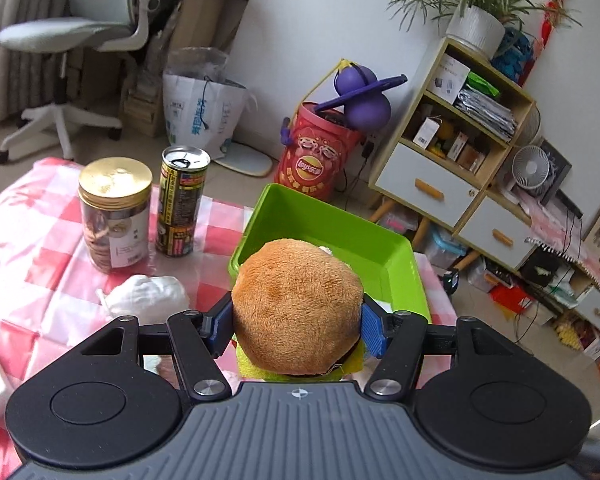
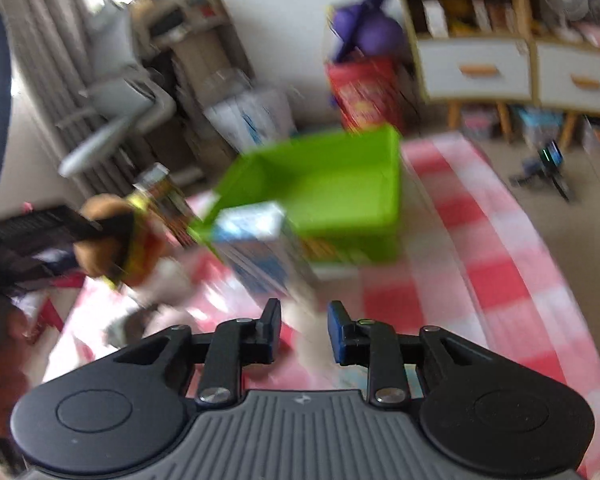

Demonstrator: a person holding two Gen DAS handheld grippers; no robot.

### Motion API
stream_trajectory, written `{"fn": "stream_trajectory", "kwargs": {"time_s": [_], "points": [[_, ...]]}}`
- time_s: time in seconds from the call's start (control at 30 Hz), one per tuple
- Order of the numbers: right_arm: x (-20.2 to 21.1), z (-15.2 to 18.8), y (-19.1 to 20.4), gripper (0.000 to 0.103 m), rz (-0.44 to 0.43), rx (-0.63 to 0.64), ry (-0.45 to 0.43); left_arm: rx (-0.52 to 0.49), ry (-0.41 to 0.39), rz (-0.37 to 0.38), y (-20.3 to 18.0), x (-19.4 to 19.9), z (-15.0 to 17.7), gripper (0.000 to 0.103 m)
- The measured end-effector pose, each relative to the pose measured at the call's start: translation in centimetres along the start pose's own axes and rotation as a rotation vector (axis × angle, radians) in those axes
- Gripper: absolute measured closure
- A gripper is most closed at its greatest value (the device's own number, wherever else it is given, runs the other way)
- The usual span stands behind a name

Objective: Organize soft objects
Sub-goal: 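Carry the doll in the right tool while the left tool carries the burger toward the green bin, then open the left tool to drop the burger while the right tool drops the doll into the bin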

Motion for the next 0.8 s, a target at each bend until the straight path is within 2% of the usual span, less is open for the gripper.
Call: {"fn": "stream_trajectory", "kwargs": {"time_s": [0.1,0.13,0.2,0.3,0.4,0.5,0.57,0.6,0.63,0.7,0.8], "points": [[-1.0,1.5,-1.7,0.074,0.035,-0.023,0.069,0.032,-0.021,0.022,-0.3,0.1,-1.0,0.041],[-1.3,1.9,-2.1,0.067,0.039,-0.030,0.087,0.043,-0.030,0.032,-0.6,0.1,-1.4,0.041],[-2.2,3.1,-2.9,0.060,0.041,-0.047,0.140,0.062,-0.045,0.053,-0.9,0.0,-2.1,0.041],[-3.0,4.3,-3.0,0.057,0.063,-0.026,0.185,0.072,-0.057,0.070,-1.2,-0.4,-2.8,0.041],[-3.6,5.0,-2.5,0.042,0.048,0.030,0.217,0.079,-0.047,0.076,-1.3,-1.3,-3.3,0.041],[-4.7,5.9,-2.1,0.042,0.100,0.103,0.240,0.099,-0.025,0.081,-1.1,-2.3,-3.6,0.041],[-5.4,6.5,-1.9,0.056,0.136,0.174,0.262,0.117,-0.010,0.087,-0.9,-3.0,-3.8,0.041],[-5.5,6.6,-1.8,0.059,0.138,0.188,0.266,0.125,-0.006,0.087,-0.8,-3.3,-3.9,0.041],[-5.3,6.5,-1.6,0.064,0.132,0.191,0.262,0.133,-0.003,0.088,-0.6,-3.6,-4.0,0.040],[-4.8,6.0,-1.4,0.067,0.113,0.184,0.251,0.143,0.002,0.093,-0.4,-4.2,-4.1,0.040],[-3.3,4.4,-1.7,0.068,0.096,0.137,0.194,0.156,0.010,0.103,-0.2,-4.9,-4.2,0.040]]}}
Point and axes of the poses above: each gripper's, at about its wrist camera, not at the fingertips, and x roughly against the way its jaws point, y to its left, z to its underside, the point moved 10 cm from there along -x, roughly the way its jaws point, and after that the axes turned 9 degrees about x, right-handed, at the moved point
